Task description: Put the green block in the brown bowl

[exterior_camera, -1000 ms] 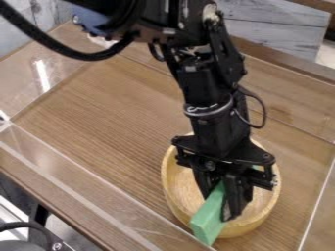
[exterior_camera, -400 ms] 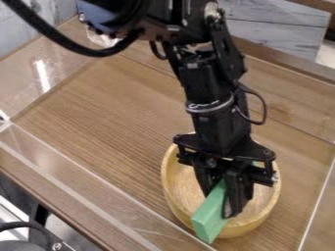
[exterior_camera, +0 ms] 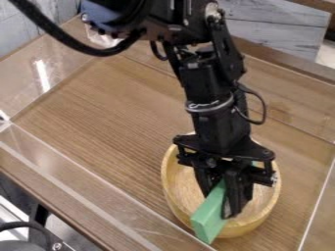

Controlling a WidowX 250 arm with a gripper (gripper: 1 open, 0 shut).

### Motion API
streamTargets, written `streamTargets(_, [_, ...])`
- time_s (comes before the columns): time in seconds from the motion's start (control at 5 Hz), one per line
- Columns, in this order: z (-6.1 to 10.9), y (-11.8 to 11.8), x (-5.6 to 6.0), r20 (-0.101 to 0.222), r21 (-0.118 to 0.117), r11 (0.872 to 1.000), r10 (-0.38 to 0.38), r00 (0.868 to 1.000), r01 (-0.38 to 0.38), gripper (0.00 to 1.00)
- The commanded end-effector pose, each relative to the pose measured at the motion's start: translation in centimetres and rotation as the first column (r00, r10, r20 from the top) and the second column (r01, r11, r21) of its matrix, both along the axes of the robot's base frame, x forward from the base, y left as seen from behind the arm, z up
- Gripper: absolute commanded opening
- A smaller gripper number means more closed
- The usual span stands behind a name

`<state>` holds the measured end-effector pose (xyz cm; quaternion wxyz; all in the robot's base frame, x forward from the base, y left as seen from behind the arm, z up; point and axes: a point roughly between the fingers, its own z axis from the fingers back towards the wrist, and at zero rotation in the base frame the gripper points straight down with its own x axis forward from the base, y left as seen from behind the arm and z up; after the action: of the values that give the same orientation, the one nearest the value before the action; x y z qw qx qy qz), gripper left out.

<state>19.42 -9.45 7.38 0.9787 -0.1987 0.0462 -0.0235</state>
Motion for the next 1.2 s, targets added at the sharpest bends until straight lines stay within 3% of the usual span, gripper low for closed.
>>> streamTargets(0.0, [1.17, -0.10, 1.45, 0.050, -0.016, 1.000, 0.003, 0.999, -0.002, 0.00])
streamTargets(1.0, [1.09, -0.05, 1.53, 0.020, -0.028, 1.000, -0.003, 1.000, 0.003, 0.00])
